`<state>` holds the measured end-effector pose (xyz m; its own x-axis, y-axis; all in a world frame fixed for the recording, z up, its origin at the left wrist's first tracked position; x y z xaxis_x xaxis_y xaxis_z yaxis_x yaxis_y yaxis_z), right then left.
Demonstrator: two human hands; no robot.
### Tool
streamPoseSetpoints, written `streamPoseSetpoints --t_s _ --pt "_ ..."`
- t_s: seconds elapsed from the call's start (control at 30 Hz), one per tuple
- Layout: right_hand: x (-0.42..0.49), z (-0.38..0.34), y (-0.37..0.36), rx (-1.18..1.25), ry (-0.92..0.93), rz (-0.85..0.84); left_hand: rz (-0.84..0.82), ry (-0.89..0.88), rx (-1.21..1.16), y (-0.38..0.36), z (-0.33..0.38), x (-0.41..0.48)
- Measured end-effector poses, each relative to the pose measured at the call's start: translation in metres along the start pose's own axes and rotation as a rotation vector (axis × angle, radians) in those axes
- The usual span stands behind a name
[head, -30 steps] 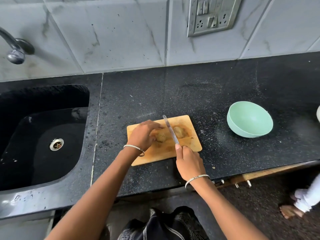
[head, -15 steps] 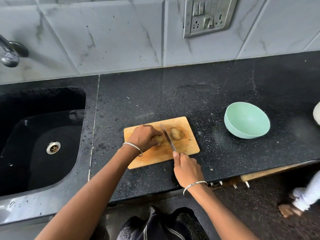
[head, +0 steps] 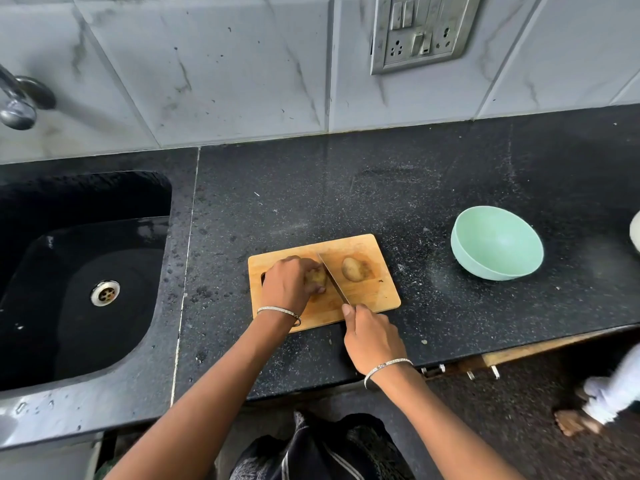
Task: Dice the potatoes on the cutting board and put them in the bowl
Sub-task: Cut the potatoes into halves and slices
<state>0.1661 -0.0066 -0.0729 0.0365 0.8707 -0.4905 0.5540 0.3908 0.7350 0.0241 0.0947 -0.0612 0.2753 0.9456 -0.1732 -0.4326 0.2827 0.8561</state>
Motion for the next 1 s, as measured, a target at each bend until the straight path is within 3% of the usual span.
streamPoseSetpoints --t_s 1.0 --pt "0.006 -0.006 -0.004 -0.05 -0.002 -0.003 -0.003 0.047 -0.107 0.003 -0.004 -0.002"
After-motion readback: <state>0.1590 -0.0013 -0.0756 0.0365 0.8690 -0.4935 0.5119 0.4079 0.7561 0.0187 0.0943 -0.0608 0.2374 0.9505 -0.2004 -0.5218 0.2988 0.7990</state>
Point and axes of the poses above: each hand's wrist, its own x-axis towards the middle knuckle, its own y-axis out of the back of the hand, z = x × y, the point moved 9 cm from there along x, towards the middle knuckle, and after that the axes turned 12 degrees about -z, right-handed, at the moved point
